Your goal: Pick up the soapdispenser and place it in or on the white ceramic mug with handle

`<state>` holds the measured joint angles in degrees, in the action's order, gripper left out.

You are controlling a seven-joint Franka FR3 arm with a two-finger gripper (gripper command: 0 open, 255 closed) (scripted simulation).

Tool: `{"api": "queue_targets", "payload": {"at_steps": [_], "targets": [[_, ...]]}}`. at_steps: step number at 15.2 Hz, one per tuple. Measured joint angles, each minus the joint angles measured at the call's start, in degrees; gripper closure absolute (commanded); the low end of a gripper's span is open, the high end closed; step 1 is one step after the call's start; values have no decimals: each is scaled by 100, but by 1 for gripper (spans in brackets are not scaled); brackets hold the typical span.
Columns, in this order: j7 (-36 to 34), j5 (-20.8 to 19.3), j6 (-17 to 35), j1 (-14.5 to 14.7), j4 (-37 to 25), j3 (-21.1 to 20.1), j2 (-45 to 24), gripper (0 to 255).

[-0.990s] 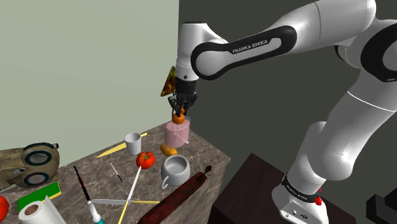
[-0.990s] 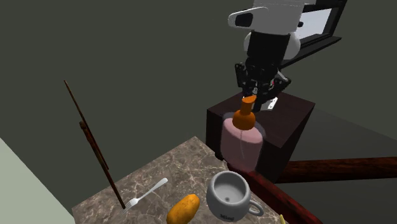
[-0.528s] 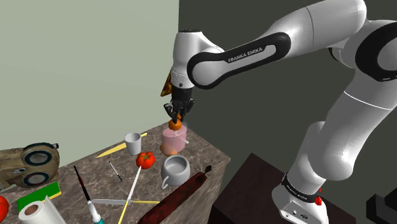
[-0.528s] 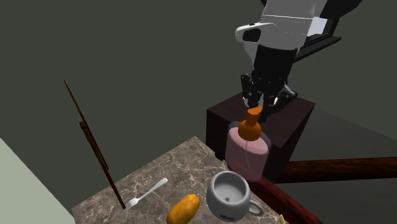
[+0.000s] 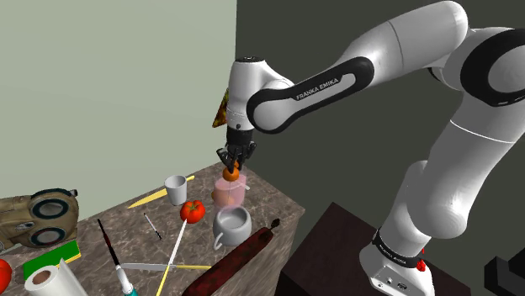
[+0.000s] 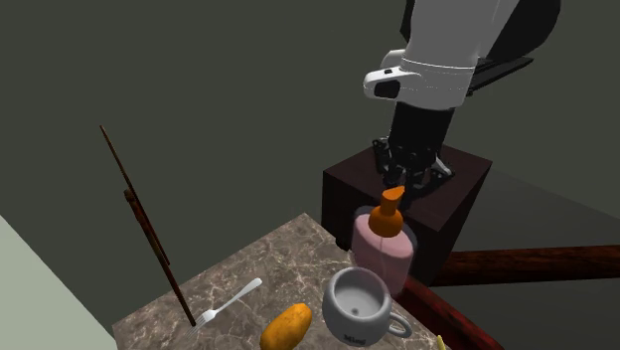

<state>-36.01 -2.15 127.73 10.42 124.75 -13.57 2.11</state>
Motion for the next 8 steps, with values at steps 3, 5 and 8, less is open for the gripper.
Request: {"api": "queue_targets", "payload": {"at_steps": [3, 5, 8], "targets": [[-39, -46, 253, 0, 133, -3, -124, 255], [-63, -79, 416, -2, 217, -2, -209, 255], [-112, -133, 633, 2, 307, -5, -339, 255]]}}
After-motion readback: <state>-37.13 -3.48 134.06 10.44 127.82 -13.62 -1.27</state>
